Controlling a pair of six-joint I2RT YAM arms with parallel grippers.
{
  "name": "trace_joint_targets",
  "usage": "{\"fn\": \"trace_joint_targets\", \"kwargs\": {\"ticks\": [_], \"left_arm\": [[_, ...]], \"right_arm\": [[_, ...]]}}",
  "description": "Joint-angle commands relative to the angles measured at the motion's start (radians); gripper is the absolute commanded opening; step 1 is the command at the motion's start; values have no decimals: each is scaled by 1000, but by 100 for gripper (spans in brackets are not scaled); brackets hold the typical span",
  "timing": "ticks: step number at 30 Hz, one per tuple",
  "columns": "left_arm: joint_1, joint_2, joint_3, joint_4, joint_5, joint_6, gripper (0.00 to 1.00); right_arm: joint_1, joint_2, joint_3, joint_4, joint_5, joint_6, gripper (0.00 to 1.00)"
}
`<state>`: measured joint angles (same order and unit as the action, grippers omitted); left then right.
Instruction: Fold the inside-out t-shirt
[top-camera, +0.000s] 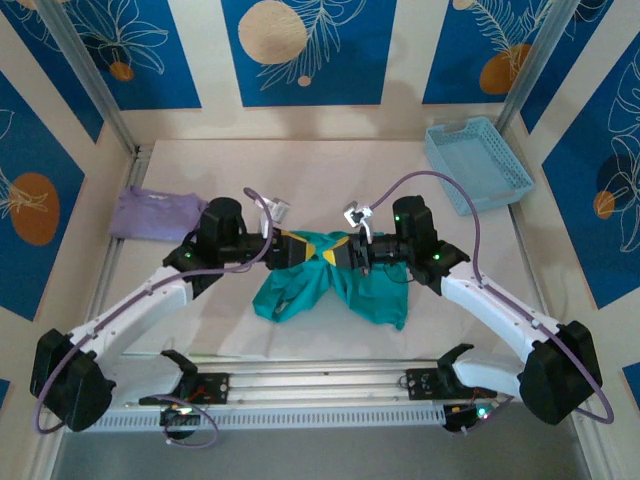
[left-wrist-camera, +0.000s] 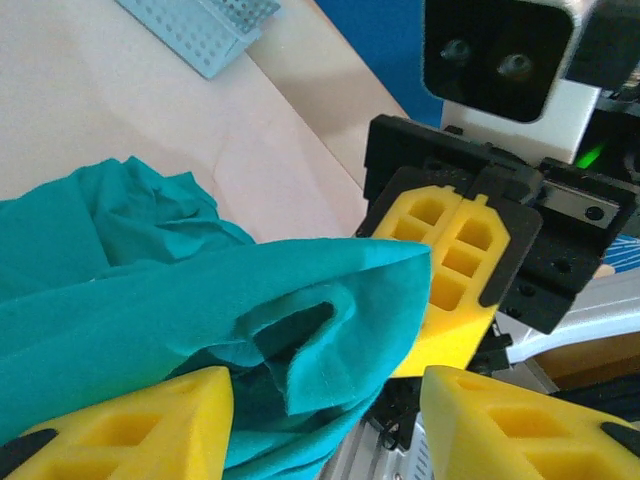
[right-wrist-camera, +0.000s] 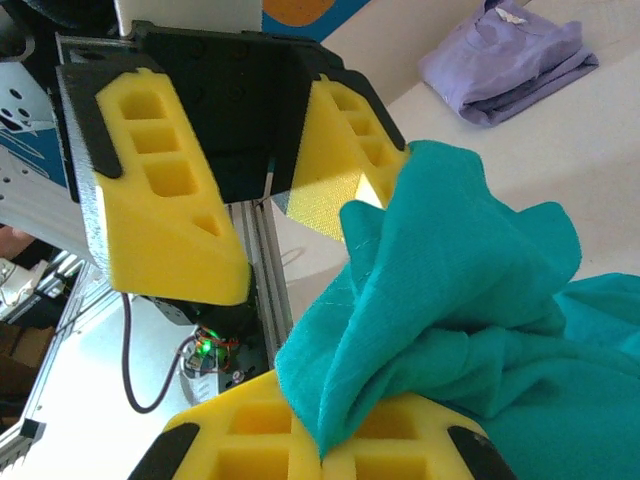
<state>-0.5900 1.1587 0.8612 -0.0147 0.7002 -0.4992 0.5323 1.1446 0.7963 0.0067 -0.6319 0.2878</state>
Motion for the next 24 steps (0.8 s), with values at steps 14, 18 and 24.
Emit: {"fn": "trace_joint_targets", "kwargs": {"ticks": [14,18,24], "left_arm": [[-14,-20,60,53,5,-47,0],[-21,-40,74,11,-35,-51,0],[-30,-55,109,-81,-74,-30,0]], "right_arm": [[77,-60,14,-120,373,-80,28],[157,-55,-32,-59,463,-143,41],[187,-18,-64,4,555,-144,35]]}}
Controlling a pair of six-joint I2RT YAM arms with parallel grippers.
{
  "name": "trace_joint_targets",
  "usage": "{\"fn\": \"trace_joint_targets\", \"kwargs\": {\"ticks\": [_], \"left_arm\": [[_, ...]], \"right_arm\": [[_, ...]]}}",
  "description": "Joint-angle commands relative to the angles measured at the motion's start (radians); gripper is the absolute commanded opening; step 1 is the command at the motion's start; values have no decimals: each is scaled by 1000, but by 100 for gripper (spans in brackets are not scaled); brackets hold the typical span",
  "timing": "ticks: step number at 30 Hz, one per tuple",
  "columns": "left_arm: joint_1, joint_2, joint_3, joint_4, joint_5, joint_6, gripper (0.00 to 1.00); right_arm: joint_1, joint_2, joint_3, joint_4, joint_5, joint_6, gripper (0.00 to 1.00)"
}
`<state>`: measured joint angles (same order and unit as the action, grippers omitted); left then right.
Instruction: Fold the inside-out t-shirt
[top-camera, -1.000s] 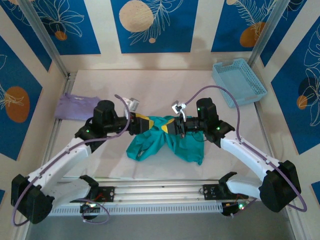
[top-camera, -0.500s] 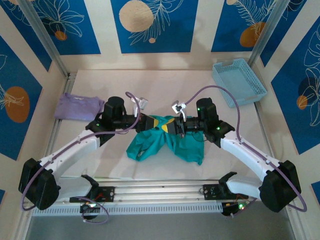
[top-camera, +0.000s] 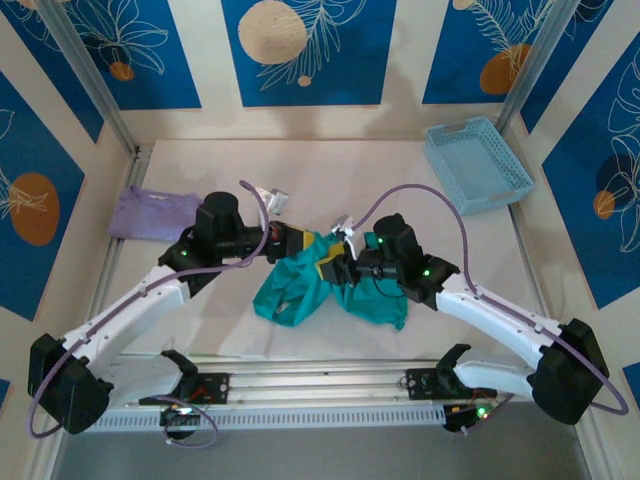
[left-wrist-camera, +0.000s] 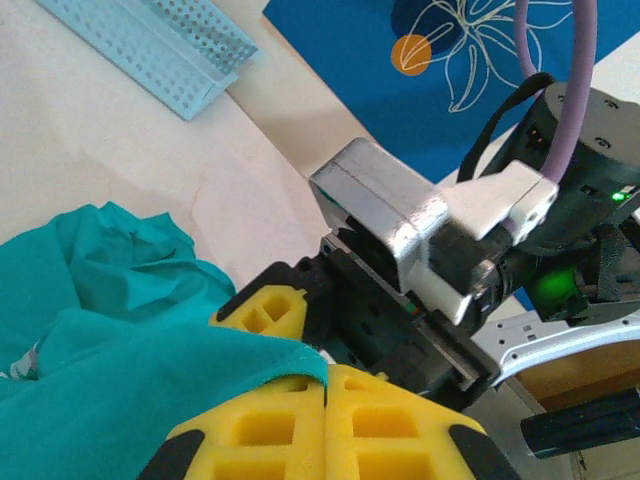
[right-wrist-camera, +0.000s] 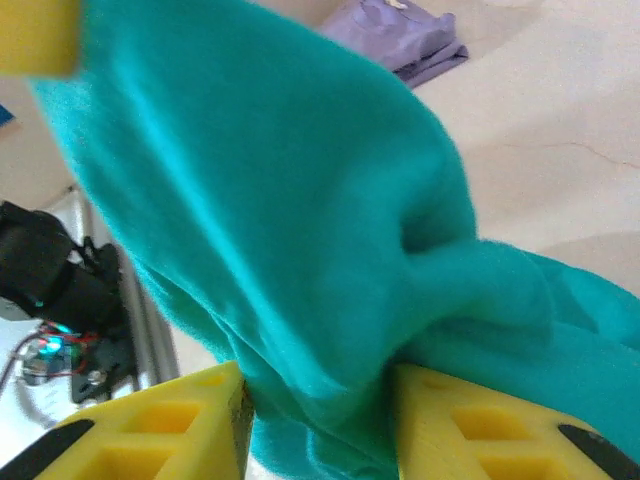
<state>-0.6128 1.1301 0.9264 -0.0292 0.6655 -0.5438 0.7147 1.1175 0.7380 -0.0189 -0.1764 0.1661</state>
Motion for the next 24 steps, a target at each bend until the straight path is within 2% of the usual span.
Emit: {"fn": "trace_joint_targets", "kwargs": {"ticks": [1,3,4,6,10,13,18,24], "left_arm": [[-8,-32,53,-100,-67,24,0],[-7,-43,72,-161,-114,48,0],[-8,-47,78,-184,-138,54,0],[-8,-49,77,-200,-158,54,0],[-16,-37,67,-181,-159,20,0],[-23,-33,72,-171,-156,4,0],[-31,-38,72,-170,-163,-7,0],[-35,-42,70,-169,-165,-16,0]], "right_arm": [[5,7,1,11,164,-11,31],[2,6,32,-65,300,21,24],[3,3,55,-113,377,43,23],[9,-17,79,-171,448,46,27],[70,-113,37,-112,405,-74,41],[134,-159,2,-36,373,-163,45],[217,-134,-9,95,399,-293,46],[234,-40,25,196,390,-369,40]]}}
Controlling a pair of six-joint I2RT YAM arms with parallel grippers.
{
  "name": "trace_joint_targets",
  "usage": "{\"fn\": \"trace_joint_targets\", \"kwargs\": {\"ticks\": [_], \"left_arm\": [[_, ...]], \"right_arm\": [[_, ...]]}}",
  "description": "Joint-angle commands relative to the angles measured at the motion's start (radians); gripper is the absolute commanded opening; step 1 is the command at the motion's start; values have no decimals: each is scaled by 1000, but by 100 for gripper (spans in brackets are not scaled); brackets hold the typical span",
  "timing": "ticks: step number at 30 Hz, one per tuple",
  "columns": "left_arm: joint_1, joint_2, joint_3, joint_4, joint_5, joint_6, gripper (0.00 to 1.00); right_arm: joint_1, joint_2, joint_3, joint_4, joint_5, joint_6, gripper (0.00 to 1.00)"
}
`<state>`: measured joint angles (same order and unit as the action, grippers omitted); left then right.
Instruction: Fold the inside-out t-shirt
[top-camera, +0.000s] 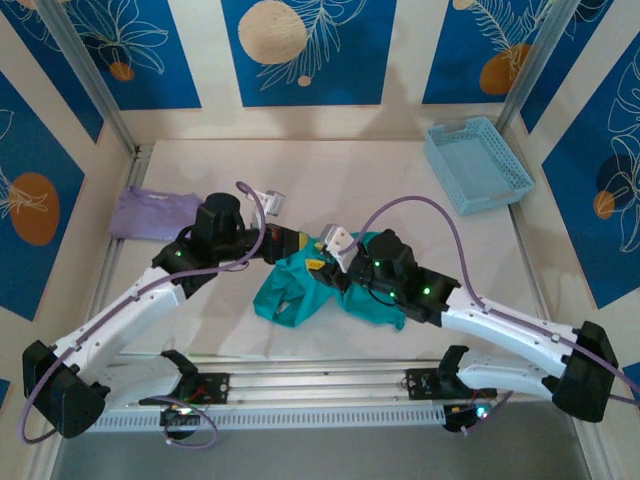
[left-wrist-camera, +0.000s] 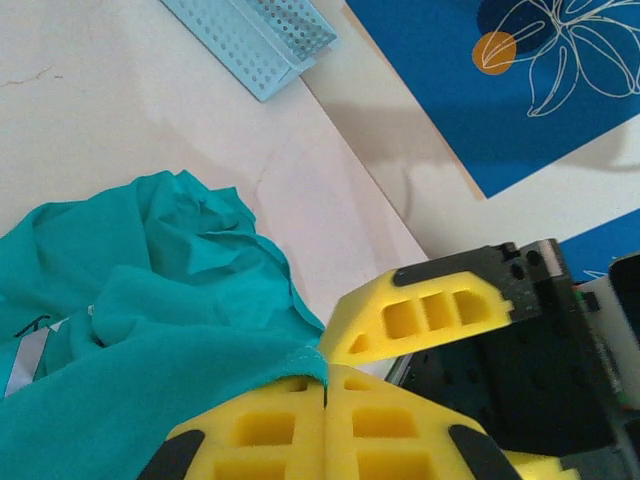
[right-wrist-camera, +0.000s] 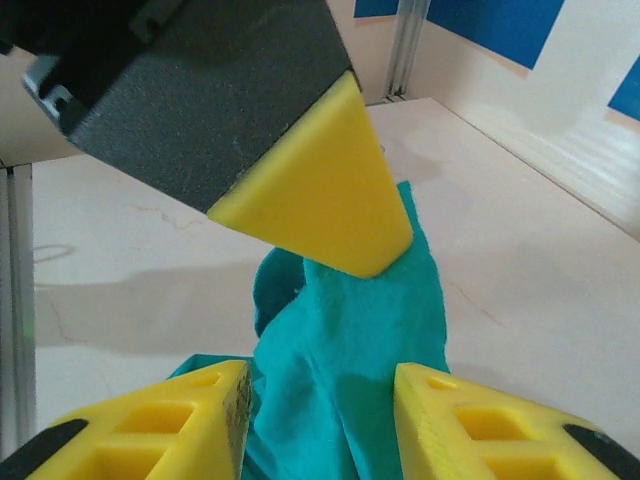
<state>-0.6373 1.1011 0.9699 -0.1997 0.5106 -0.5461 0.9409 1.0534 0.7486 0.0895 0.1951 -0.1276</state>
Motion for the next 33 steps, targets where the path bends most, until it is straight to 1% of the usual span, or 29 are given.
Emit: {"fn": "trace_joint_targets", "kwargs": {"ticks": [1,4,6,7,10,11,12,15,17,19,22,25,29,31,33], "left_arm": [[-10,-15,26,-1,-10,-14,0],[-12,-18,26,-5,-11,-11,0],[-11,-19,29,-9,-12,-7,0],[-11,-19,28,-10,-15,-6,0],[-11,-20,30,-19,-34,-1,0],[-11,-20,31,-22,-44,2,0],[-11,-20,32,-29,-61,6,0],[-8,-27,42,-59,-123,34,0],[-6,-42,43,-82,-190,65,8],[-5,-64,26,-104,-260,113,21],[-5,-95,-22,-112,-335,175,35],[-7,-112,-66,-117,-357,211,47],[-19,-100,-82,-117,-295,218,60],[-34,-91,-80,-119,-283,227,68],[-46,-78,-77,-132,-320,238,71]], "right_arm": [[9,39,24,91,19,-84,39],[10,82,46,98,30,-97,38],[13,98,50,108,28,-98,34],[14,103,49,117,25,-98,29],[18,100,42,123,24,-89,8],[17,94,36,120,25,-82,2],[16,85,30,116,25,-76,0],[-2,48,8,88,-5,-37,0],[-29,18,-9,69,-51,8,0],[-63,-9,-19,57,-115,58,0],[-108,-34,-26,50,-196,121,0],[-143,-45,-25,42,-250,164,0],[-168,-49,-19,31,-269,187,0],[-172,-44,-15,27,-269,190,0],[-174,-41,-14,28,-271,194,0]]}}
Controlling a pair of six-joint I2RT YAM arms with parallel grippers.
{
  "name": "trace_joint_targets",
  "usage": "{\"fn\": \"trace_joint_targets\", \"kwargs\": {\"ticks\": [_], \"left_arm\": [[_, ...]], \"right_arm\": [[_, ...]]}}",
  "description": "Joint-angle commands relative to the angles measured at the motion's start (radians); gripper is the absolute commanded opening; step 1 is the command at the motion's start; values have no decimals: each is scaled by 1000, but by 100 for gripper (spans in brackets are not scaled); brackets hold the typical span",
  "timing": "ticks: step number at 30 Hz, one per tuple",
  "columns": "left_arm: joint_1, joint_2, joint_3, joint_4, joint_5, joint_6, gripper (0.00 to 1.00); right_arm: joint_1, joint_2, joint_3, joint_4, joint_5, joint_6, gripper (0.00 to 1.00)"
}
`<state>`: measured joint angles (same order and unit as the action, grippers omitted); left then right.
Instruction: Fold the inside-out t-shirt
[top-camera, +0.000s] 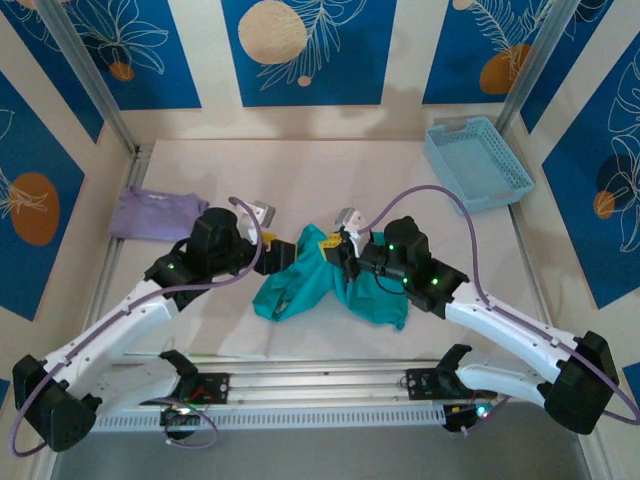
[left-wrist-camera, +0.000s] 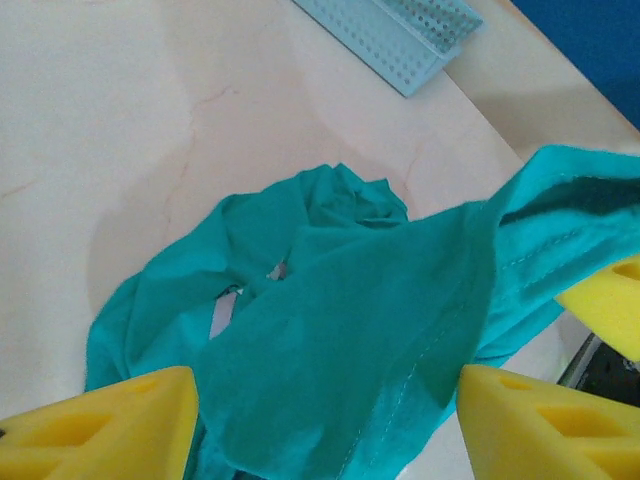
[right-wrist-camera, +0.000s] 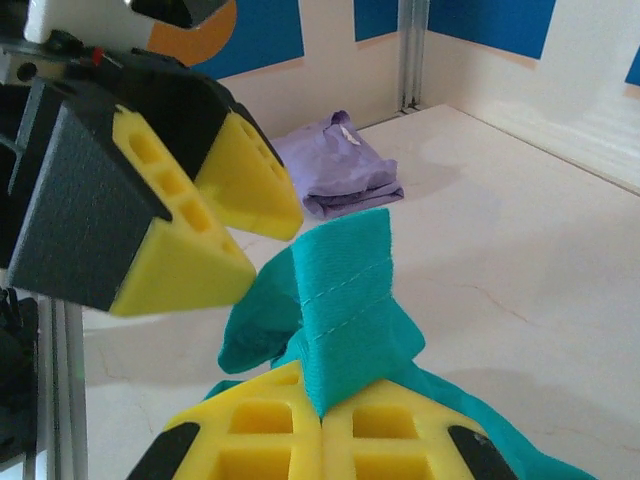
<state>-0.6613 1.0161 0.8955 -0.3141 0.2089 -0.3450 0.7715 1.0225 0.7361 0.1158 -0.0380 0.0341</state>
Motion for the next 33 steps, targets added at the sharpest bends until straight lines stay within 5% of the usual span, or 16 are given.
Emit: {"fn": "trace_joint_targets", "kwargs": {"ticks": [1,12,17,25,33], "left_arm": [[-24,16,0,-23,-40,43,71],[-32,73,4,6,-56,48,71],[-30,115,33,-117,-235,68,51],[4,76,73,-151,-197,113,9],[19,25,77,-132,-85,132,0]], "right_arm": [[-4,-10,0,4,-40,33,0],[-6,-17,14,-36,-2,23,0],[-18,-63,3,-50,6,-7,0],[-88,-145,-56,-14,-131,-30,0],[-133,-145,-44,-59,-134,8,0]]}}
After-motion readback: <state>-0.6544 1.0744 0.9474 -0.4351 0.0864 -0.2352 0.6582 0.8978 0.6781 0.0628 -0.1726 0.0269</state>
